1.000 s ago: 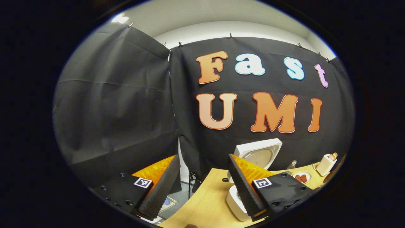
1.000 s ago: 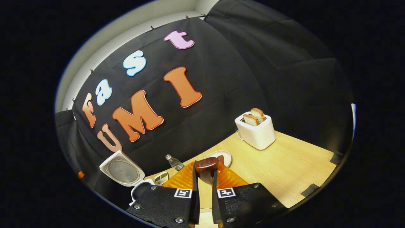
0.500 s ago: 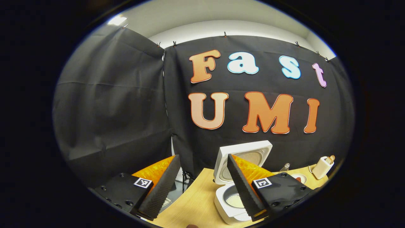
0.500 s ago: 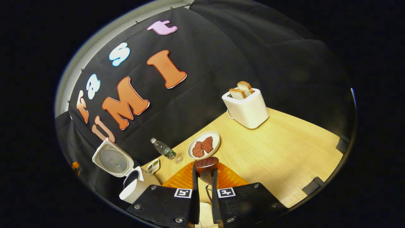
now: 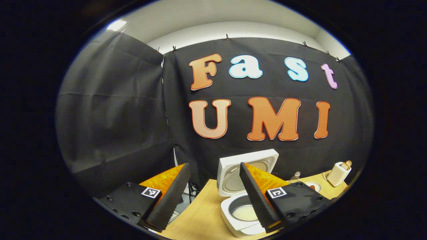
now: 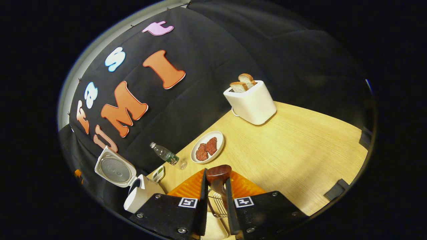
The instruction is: Close the left gripper, press the button to open the rice cooker; take a wooden spoon from the chopstick holder with the right hand, scoop a spoonful of rice and pour it into the rice cooker, then put the wooden spoon back into the chopstick holder.
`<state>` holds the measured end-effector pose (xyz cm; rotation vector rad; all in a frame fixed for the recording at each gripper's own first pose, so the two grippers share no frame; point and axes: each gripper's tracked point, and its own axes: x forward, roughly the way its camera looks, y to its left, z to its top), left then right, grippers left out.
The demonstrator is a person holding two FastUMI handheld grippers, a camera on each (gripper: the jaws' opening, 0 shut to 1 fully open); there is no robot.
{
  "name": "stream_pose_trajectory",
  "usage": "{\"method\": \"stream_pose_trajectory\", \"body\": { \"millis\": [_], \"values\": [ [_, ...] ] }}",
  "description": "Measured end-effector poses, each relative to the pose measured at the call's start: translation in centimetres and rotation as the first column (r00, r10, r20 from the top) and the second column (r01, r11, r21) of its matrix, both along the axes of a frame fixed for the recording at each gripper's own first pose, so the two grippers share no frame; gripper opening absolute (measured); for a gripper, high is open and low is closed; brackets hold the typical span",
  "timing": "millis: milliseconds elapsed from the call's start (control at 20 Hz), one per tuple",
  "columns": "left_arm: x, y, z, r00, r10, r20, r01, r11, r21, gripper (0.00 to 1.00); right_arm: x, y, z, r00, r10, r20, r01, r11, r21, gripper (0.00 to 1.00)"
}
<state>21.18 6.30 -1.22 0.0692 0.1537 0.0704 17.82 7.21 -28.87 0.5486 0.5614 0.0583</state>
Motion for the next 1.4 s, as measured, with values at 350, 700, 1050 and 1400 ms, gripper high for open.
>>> {"method": "stream_pose_trajectory", "body": {
  "millis": [350,700,1050,1400],
  "values": [
    [0.4,-1.8,0.4,1.000,-0.015,0.004,0.015,0.999,-0.040,1.00,0.4,-3.1,1.8,1.000,-0.011,0.029,0.018,0.969,-0.248,0.95],
    [5.8,-6.0,3.2,0.999,-0.039,0.019,0.041,0.995,-0.093,1.00,1.2,-3.5,8.4,0.993,-0.019,0.112,0.054,0.948,-0.313,0.95],
    [15.8,-8.9,3.7,0.998,-0.053,-0.022,0.050,0.990,-0.129,1.00,0.0,-2.4,14.1,0.984,0.021,0.179,0.042,0.939,-0.342,0.95],
    [23.2,-9.1,-2.1,0.984,-0.043,-0.175,0.027,0.996,-0.091,1.00,-1.1,-1.7,16.9,0.975,0.039,0.219,0.041,0.936,-0.348,0.95]
  ]
}}
